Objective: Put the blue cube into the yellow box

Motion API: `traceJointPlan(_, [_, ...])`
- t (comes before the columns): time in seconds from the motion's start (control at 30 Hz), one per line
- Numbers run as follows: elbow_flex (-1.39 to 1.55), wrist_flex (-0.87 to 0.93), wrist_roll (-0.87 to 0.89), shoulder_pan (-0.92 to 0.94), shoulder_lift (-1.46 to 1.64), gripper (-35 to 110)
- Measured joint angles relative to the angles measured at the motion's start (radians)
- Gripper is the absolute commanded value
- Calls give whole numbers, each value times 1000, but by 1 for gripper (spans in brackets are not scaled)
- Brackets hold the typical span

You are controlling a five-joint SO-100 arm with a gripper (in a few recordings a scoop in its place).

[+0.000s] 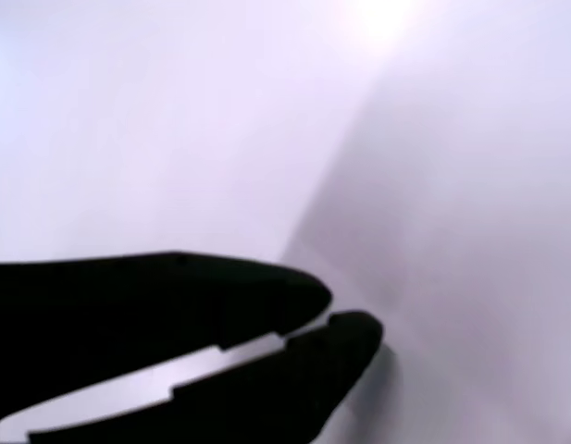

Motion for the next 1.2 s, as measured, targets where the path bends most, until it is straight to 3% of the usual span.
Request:
traceJointPlan(0.17, [-170,-17,61,156,-247,38])
traceJointPlan(0.37, [-485,-41,83,402,-477,48])
traceJointPlan(0.77, [-796,-210,190,807,-902,48])
traceJointPlan(1.2, [-965,-433,216,971,-1276,50])
